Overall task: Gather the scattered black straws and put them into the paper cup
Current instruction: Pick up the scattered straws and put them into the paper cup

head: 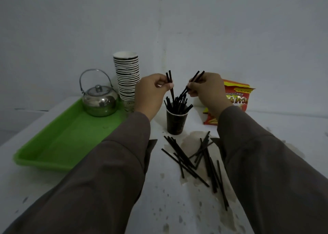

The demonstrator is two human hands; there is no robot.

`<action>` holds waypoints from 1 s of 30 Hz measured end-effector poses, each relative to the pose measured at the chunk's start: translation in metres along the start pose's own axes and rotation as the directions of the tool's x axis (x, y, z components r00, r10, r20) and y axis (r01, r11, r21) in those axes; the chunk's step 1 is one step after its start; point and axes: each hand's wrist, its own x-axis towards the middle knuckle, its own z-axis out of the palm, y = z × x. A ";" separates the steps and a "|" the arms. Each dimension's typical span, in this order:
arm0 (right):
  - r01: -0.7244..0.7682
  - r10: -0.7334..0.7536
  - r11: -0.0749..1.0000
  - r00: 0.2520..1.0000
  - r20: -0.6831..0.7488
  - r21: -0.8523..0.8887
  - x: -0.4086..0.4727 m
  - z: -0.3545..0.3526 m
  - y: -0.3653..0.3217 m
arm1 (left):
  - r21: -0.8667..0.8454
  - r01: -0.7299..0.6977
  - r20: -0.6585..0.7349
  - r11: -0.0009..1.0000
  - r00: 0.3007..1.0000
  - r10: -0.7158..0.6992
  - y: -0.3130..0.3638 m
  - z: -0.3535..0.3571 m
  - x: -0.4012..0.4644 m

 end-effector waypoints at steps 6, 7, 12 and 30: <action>0.080 -0.054 0.938 0.995 0.085 -0.337 0.007 0.013 0.017 | 0.134 0.080 -0.007 0.988 0.997 -0.080 -0.024 0.015 -0.007; 0.092 -0.057 0.918 0.993 0.103 -0.387 0.007 0.016 0.018 | 0.153 0.087 -0.002 0.984 0.996 -0.088 -0.027 0.017 -0.008; 0.034 0.050 0.834 0.989 0.137 -0.550 0.010 0.029 0.027 | 0.356 0.158 -0.004 0.921 0.986 -0.167 -0.035 0.029 -0.012; 0.063 -0.081 0.946 0.996 -0.044 -0.319 -0.018 -0.002 0.012 | 0.515 -0.109 0.092 0.850 0.993 0.072 -0.004 0.007 -0.017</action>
